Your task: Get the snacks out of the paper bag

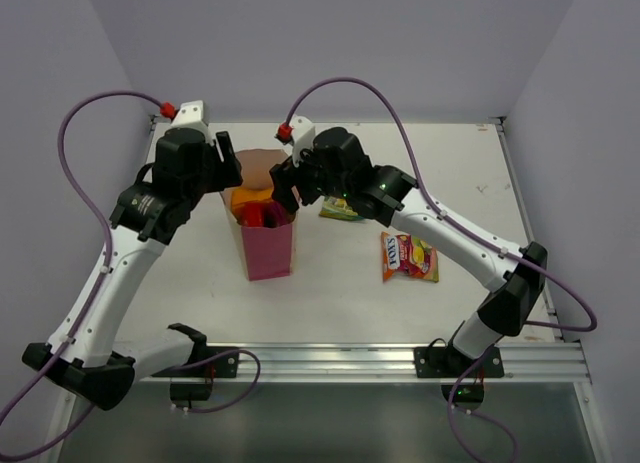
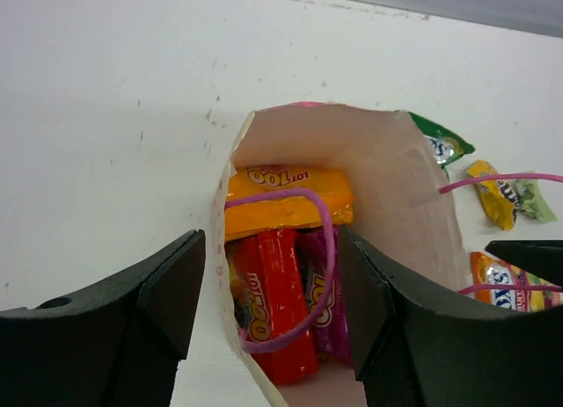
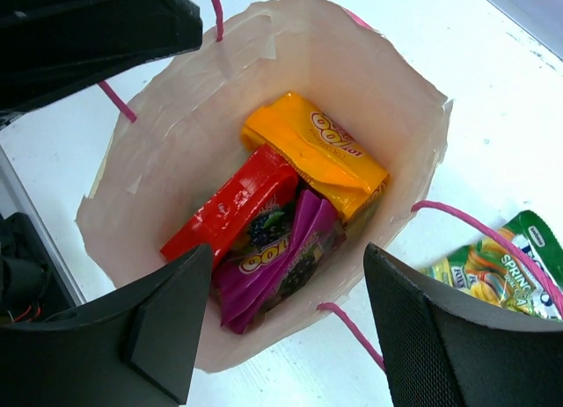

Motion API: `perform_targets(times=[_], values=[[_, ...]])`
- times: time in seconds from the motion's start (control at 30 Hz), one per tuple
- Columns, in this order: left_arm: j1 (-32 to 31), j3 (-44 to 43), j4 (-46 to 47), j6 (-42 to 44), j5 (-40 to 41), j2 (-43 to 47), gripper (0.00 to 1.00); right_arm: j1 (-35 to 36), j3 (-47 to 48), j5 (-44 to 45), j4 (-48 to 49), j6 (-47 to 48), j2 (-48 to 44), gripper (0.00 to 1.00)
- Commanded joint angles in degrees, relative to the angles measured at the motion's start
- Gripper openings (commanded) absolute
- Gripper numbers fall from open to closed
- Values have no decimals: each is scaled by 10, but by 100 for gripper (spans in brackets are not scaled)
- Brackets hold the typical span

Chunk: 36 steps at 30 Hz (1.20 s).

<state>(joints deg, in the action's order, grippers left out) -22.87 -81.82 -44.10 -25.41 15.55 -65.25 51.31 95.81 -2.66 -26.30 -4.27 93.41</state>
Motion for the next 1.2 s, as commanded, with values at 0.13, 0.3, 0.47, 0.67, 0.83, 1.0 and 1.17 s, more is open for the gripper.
perform_targets(times=[0.13,0.3,0.47,0.67,0.83,1.0,1.17], values=[[4,54,-35,-18,21,-25,68,-3,-12,-17,21,-7,-36,73],[4,87,-13,-26,31,-44,40,-3,-19,-21,23,-7,-38,73],[5,55,6,12,61,-73,0,-3,-13,-21,25,-2,-38,73],[5,-34,123,254,90,-108,0,-3,2,-15,29,7,-35,73],[5,-54,216,377,37,-108,0,-3,15,-3,29,1,-24,73],[4,-8,233,387,-45,-81,0,-3,-15,25,64,-45,-14,70],[-7,68,247,370,-135,-27,0,-2,-111,26,162,-106,5,66]])
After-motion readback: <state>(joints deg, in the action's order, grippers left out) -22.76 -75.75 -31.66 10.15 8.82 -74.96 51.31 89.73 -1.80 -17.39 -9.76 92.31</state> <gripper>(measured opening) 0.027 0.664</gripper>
